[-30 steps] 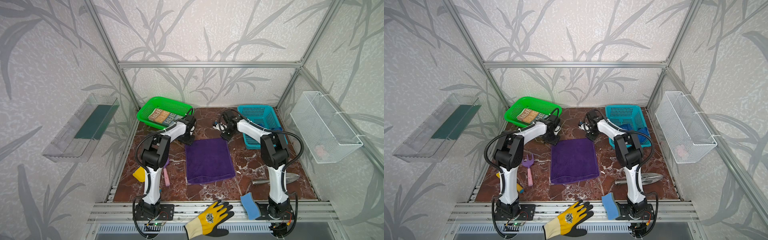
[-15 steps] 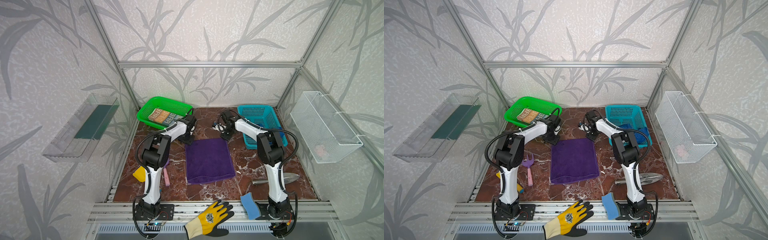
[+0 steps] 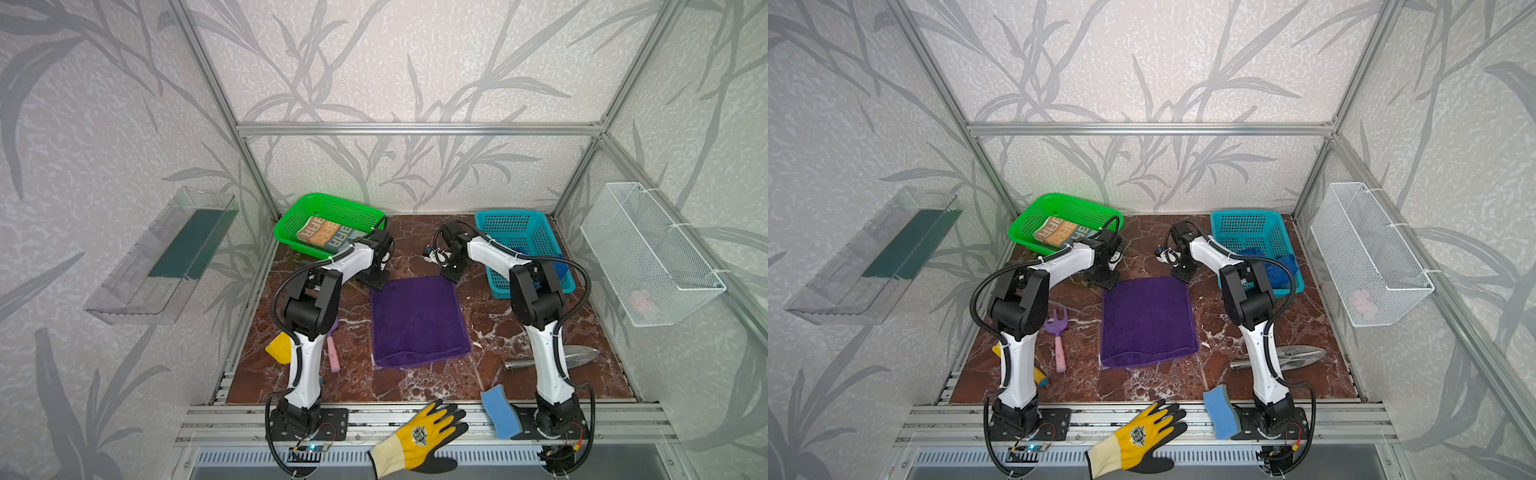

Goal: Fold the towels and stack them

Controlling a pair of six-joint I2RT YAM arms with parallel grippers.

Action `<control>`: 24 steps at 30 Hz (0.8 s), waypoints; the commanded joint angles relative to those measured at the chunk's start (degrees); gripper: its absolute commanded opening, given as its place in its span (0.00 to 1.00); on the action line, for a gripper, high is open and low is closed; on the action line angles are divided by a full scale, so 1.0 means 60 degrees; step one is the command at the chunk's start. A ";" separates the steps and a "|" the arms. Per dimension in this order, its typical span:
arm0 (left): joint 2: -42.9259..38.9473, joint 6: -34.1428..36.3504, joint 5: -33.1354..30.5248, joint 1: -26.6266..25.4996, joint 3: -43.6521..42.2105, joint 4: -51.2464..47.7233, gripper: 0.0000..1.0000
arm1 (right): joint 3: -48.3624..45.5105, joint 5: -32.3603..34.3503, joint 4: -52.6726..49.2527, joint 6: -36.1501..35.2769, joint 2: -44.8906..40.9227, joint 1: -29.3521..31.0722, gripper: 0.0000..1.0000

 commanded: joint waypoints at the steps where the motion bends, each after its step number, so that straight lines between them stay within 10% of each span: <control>1: 0.0220 0.0272 0.0071 0.0010 0.0229 -0.0280 0.49 | 0.0019 0.0144 -0.0566 -0.0070 0.0132 -0.0104 0.00; 24: 0.0473 0.0747 0.1148 -0.0140 0.1072 0.0433 0.47 | -0.1382 0.1323 0.1692 -0.0487 -0.1140 -0.0362 0.00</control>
